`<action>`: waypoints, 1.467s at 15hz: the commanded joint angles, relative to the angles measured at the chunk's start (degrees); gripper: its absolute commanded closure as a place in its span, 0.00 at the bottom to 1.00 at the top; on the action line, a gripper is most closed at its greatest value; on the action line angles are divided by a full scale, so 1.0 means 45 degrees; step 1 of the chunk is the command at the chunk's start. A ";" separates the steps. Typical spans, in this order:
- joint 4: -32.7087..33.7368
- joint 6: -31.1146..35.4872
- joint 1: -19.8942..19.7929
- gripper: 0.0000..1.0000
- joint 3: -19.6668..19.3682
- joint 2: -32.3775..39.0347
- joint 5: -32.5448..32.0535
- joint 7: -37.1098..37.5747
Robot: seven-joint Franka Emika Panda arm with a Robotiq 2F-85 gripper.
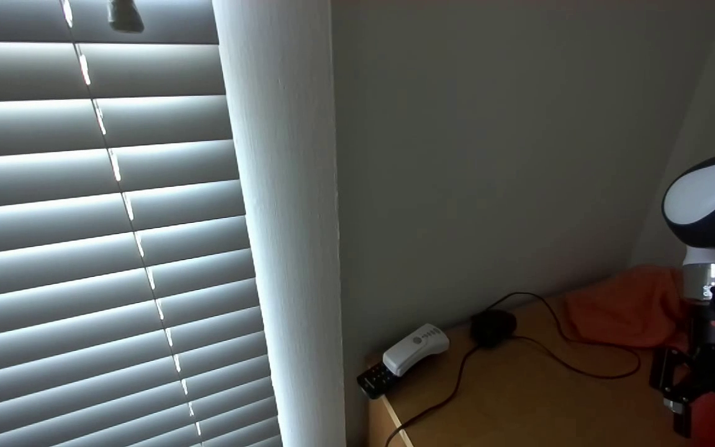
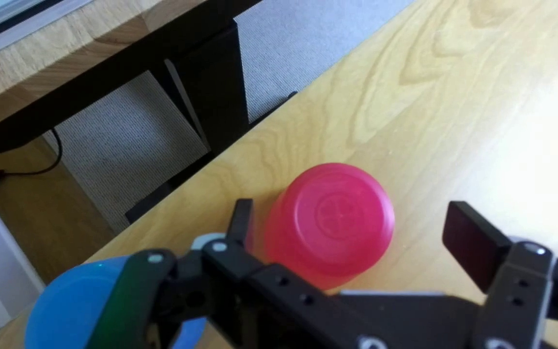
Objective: Stack the cups onto each other starting with the pink cup onto the blue cup and the finally the blue and pink cups onto the orange cup
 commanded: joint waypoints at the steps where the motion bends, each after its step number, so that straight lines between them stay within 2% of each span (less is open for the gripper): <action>1: 0.0655 -0.0628 -0.0117 0.00 -0.0038 0.0722 0.0271 0.0039; 2: 0.0756 -0.0690 -0.0132 0.00 -0.0035 0.0847 0.0281 0.0014; 4: 0.0934 -0.0829 -0.0161 0.25 -0.0025 0.1061 0.0309 -0.0022; 7: 0.1128 -0.0898 -0.0174 0.50 -0.0026 0.1292 0.0313 0.0003; 8: 0.1158 -0.0899 -0.0176 0.45 -0.0033 0.1342 0.0310 0.0031; 9: 0.1239 -0.1026 -0.0191 0.12 -0.0041 0.1363 0.0322 0.0048; 10: 0.1288 -0.1041 -0.0205 0.12 -0.0044 0.1401 0.0336 0.0049; 12: 0.1367 -0.1070 -0.0226 0.01 -0.0044 0.1487 0.0365 0.0032; 14: 0.1406 -0.1073 -0.0234 0.00 -0.0039 0.1560 0.0391 0.0019; 15: 0.1439 -0.1110 -0.0250 0.19 -0.0033 0.1599 0.0412 -0.0021; 16: 0.1452 -0.1122 -0.0259 0.25 -0.0029 0.1620 0.0431 -0.0039; 17: 0.1474 -0.1126 -0.0307 0.28 -0.0021 0.1634 0.0632 -0.0010; 21: 0.1575 -0.1209 -0.0382 0.61 -0.0045 0.1708 0.0949 -0.0017; 22: 0.1602 -0.1271 -0.0406 0.62 -0.0065 0.1682 0.0975 -0.0025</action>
